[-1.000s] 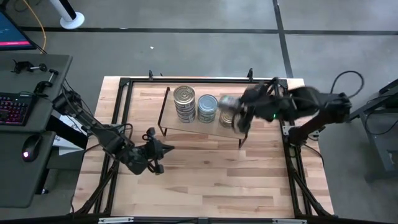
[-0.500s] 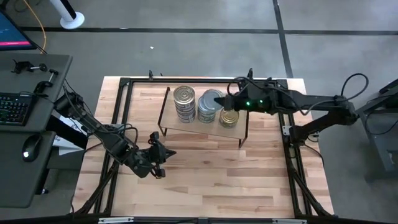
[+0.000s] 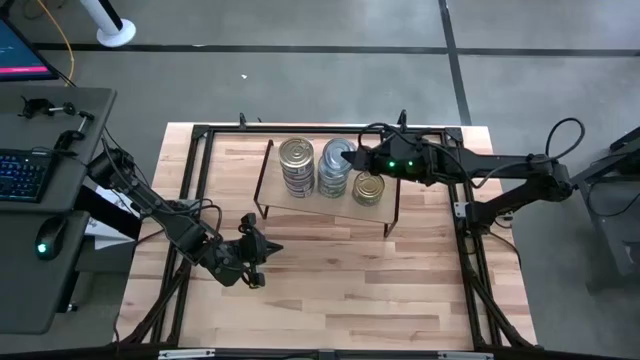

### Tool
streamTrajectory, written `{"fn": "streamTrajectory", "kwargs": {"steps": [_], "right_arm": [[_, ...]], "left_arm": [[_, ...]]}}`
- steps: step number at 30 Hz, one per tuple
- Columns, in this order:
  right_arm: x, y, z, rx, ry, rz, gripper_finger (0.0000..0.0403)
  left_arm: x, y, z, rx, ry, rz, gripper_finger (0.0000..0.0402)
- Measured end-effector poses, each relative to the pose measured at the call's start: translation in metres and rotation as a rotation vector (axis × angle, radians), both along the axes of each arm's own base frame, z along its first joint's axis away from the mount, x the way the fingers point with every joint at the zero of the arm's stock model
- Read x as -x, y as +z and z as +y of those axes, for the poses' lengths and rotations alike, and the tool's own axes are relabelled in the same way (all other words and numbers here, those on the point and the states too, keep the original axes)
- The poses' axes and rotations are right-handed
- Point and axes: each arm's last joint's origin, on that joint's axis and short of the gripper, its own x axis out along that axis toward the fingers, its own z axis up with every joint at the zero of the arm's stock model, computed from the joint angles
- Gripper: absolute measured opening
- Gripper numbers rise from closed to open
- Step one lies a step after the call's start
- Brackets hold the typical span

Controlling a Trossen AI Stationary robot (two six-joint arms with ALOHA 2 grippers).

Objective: Stack canned seafood by type on shelf
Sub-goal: Stack the white-green tuna can on top of the white-green tuna can on the shelf

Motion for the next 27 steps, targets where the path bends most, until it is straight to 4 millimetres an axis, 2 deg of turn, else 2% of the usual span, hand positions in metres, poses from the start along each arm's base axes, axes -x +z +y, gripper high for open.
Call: {"fn": "streamTrajectory", "kwargs": {"steps": [6, 14, 27], "right_arm": [[-0.001, -0.002, -0.001, 0.021, -0.033, 0.021, 0.0125], [-0.014, -0.013, -0.001, -0.076, -0.032, 0.013, 0.0134], [-0.017, -0.019, -0.001, -0.055, 0.0, 0.062, 0.0264]], "left_arm": [[0.0, 0.0, 0.0, 0.0, 0.001, 0.0, 0.0], [-0.001, 0.0, 0.001, 0.008, 0.01, -0.002, 0.0], [0.0, -0.001, 0.002, 0.018, 0.024, 0.006, 0.0]]}}
